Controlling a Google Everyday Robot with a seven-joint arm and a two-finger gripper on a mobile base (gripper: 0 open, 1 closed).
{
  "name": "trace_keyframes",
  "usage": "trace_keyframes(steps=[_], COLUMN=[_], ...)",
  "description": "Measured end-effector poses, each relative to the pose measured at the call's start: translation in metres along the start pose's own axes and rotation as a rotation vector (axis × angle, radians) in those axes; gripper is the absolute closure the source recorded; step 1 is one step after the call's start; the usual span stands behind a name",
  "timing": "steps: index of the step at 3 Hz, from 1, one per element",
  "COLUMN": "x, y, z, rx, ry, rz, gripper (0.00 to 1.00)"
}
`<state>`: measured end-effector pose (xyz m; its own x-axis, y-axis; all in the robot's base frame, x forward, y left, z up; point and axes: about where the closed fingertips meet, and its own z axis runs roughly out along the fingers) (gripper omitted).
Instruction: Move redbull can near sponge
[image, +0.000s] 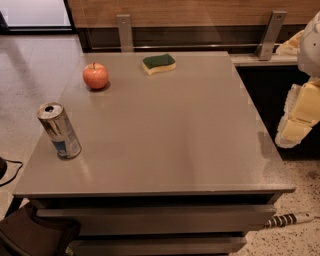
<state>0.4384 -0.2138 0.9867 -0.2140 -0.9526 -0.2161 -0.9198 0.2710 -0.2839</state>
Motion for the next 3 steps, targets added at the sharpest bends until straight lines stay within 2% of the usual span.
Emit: trace_keyframes(steps=[1, 2, 3], x=[0.000, -0.013, -0.042], y=[0.000, -0.004, -0.002], z=[0.000, 0.001, 0.012], rx=[0.000, 0.004, 0.002], ry=[0.000, -0.058, -0.185], rz=[0.000, 0.001, 0.018], gripper=[0.00, 0.00, 0.00])
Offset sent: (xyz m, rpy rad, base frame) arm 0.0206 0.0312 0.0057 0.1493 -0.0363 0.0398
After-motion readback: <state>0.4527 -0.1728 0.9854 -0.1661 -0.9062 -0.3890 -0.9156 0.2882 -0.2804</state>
